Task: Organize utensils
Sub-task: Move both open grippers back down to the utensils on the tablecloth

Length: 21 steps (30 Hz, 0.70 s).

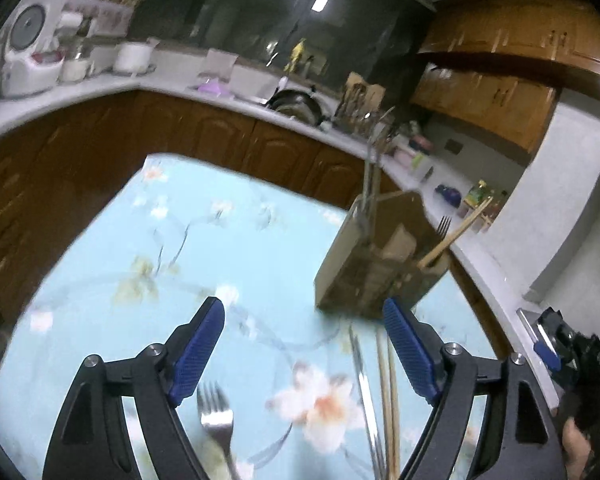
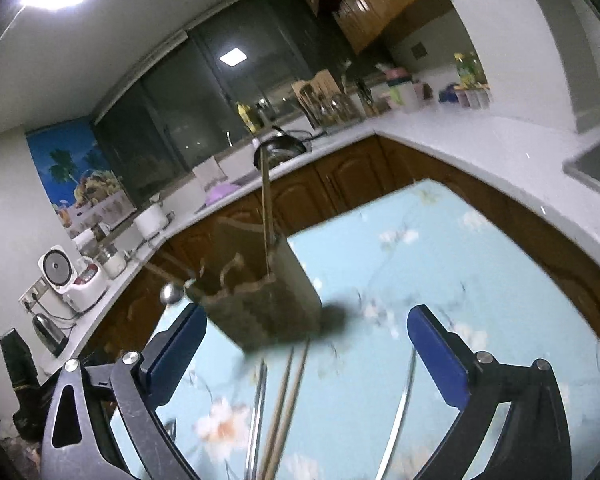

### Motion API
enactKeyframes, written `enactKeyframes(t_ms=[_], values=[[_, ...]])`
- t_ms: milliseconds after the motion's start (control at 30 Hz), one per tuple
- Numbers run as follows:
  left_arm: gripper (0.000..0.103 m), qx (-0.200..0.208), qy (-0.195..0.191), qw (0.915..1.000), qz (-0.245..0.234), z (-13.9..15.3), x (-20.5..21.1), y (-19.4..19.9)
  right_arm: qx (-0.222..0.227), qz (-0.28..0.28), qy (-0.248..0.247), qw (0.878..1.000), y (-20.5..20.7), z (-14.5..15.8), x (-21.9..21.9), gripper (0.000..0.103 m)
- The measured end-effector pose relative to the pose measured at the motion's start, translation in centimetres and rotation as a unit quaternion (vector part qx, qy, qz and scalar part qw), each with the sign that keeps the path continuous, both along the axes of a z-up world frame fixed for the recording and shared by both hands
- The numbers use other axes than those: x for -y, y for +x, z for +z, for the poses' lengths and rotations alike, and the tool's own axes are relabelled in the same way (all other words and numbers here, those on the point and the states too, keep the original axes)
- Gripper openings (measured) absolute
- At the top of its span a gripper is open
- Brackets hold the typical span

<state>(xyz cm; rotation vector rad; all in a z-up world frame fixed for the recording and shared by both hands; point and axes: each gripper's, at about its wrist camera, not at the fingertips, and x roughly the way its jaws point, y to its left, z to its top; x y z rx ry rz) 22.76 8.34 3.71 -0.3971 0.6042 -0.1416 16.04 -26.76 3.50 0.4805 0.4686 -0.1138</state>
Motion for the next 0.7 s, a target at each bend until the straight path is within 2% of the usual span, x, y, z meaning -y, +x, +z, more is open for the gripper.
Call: enactKeyframes(t_ms=[200, 333, 700], values=[[0.081, -0.041, 0.009, 0.9991, -0.008, -1.0, 0.9, -2.9, -0.026, -0.008, -0.01, 1.0, -2.5, -2.5, -0.9, 0.102], [0.081, -0.061, 0.011, 0.9979, -0.017, -1.1, 2.0, -3.3, -0.045, -0.003, -0.004, 0.999, -3.0, -4.1, -1.2, 0.102], [0.081, -0.1, 0.03, 0.9933, -0.049, -1.8, 4.1, -1.7, -0.056, 0.004, -0.001, 0.998, -2.6, -5.1, -1.6, 0.101]])
